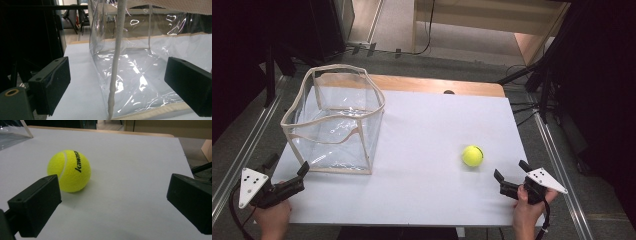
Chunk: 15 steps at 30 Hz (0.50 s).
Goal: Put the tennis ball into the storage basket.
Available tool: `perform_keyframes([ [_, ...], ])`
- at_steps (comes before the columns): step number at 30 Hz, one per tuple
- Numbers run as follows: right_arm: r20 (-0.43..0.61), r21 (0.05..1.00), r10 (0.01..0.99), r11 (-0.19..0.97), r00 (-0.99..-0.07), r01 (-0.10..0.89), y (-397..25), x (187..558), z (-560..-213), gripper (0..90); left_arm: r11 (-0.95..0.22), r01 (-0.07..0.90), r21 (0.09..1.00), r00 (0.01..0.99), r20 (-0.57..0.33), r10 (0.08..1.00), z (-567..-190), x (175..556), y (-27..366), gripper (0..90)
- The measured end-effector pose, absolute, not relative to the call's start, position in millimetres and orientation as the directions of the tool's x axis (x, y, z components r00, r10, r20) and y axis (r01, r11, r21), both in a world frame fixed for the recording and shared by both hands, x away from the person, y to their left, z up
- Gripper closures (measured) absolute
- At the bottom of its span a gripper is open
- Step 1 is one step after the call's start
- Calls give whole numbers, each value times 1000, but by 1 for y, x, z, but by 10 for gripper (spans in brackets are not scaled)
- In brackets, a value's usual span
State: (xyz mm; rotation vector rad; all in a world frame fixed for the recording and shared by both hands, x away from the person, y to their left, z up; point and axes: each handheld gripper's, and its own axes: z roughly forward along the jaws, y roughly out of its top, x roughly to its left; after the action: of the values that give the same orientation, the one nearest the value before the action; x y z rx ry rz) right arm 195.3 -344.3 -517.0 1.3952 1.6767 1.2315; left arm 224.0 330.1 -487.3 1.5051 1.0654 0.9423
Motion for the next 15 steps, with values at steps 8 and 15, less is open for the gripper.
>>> perform_keyframes([
  [8,81,921,974,8,-212,389,-345,198,-513,0,-77,153,985,301,28,953,-487,224,331,69],
  [15,77,916,977,9,-198,401,-351,201,-504,0,-110,149,983,297,61,953,-488,223,328,69],
])
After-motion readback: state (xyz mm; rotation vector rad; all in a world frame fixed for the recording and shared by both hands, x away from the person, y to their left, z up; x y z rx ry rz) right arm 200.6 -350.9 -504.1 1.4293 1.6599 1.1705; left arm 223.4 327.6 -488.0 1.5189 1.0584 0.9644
